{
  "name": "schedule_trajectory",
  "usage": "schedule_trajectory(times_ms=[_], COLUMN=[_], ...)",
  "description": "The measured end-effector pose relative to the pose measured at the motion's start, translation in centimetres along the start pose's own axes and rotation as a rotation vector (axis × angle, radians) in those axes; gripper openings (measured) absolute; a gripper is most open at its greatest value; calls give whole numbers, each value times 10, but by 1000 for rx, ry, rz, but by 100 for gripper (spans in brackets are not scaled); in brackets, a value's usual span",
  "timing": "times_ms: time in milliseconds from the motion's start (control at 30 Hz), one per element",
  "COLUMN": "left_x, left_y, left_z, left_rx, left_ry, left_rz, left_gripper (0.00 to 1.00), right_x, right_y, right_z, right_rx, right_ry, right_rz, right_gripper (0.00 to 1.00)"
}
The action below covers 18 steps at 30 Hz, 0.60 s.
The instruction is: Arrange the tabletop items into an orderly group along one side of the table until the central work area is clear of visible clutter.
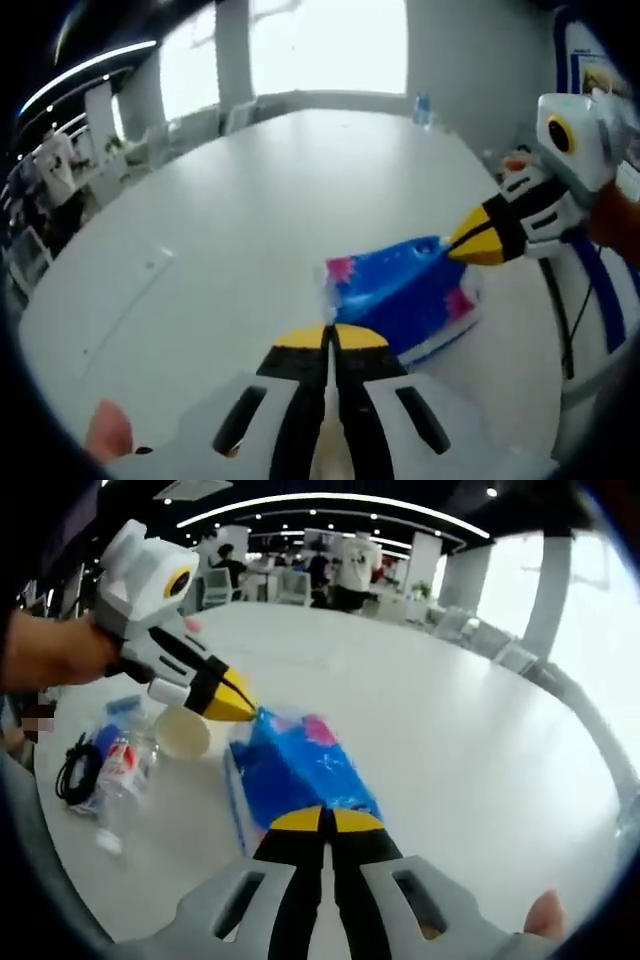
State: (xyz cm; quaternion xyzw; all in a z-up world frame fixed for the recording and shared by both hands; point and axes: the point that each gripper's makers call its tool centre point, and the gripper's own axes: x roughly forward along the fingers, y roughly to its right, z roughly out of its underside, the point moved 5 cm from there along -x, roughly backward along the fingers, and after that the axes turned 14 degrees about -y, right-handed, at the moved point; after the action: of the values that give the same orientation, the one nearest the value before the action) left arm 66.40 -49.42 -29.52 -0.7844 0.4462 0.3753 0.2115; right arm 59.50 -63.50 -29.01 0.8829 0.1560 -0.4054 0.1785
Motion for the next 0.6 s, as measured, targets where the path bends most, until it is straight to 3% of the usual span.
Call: schedule_trajectory(times_ms=[300, 600], left_x=[13, 23], left_y=[-6, -11], left_z=[-3, -7], left_rx=[-103, -153], left_ry=[6, 22], left_rz=[-6, -26], left_gripper=[0, 0], right_x=[22, 52], right_y=[28, 45], right_z=[-24, -38], right_rx=[-102, -180], right_ry=[19, 6], right_rz=[139, 203], right_gripper=[2, 2])
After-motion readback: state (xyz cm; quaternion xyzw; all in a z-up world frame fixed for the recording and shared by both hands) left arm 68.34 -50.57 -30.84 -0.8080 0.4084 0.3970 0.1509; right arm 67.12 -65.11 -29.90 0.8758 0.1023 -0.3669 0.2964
